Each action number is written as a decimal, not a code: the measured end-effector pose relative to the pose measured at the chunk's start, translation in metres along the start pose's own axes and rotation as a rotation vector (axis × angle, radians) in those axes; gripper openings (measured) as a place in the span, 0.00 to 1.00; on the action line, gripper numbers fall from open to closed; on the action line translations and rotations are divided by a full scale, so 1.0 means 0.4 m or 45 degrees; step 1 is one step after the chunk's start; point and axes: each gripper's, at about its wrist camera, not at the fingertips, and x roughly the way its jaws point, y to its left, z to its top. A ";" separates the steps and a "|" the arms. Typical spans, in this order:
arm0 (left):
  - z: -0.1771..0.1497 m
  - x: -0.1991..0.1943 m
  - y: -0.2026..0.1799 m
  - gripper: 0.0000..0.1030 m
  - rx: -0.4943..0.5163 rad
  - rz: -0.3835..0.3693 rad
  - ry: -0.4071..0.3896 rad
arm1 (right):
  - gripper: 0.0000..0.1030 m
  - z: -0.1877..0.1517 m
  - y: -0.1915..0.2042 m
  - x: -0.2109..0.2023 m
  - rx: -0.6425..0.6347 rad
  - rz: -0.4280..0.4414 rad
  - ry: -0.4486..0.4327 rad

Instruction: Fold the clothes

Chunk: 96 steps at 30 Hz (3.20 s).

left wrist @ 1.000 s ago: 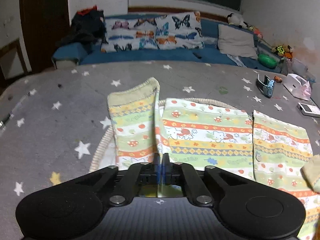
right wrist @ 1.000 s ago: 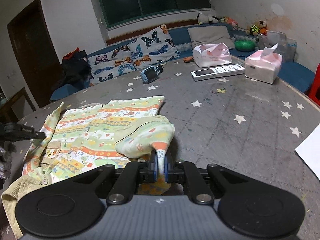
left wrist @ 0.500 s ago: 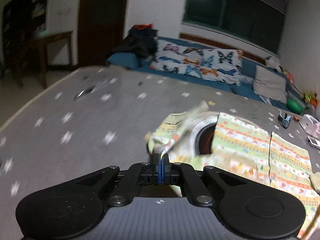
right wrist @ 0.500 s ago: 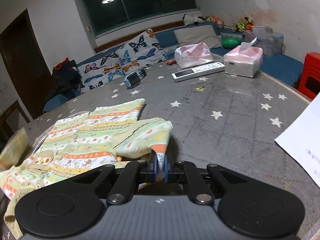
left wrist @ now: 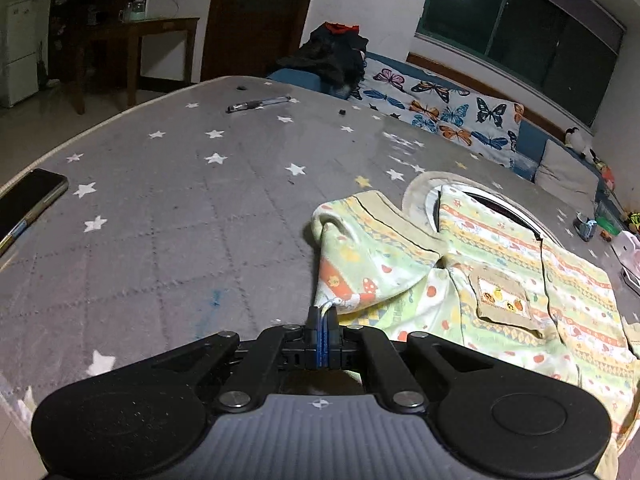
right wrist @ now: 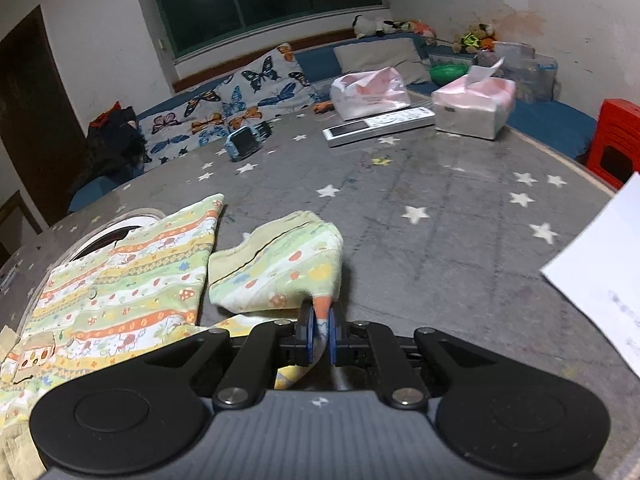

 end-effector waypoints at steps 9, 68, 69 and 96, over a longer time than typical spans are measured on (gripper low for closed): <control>-0.018 0.003 0.001 0.01 0.031 0.005 0.023 | 0.30 -0.013 -0.053 -0.035 0.097 -0.095 -0.042; -0.009 -0.063 0.024 0.38 0.105 0.046 -0.020 | 0.48 -0.031 -0.039 -0.019 -0.192 -0.157 -0.050; -0.008 -0.074 0.020 0.39 0.126 0.059 -0.041 | 0.55 -0.032 -0.038 -0.012 -0.201 -0.165 -0.062; 0.055 0.179 -0.215 0.39 0.638 -0.105 0.042 | 1.00 -0.037 -0.035 0.019 -0.230 -0.183 -0.050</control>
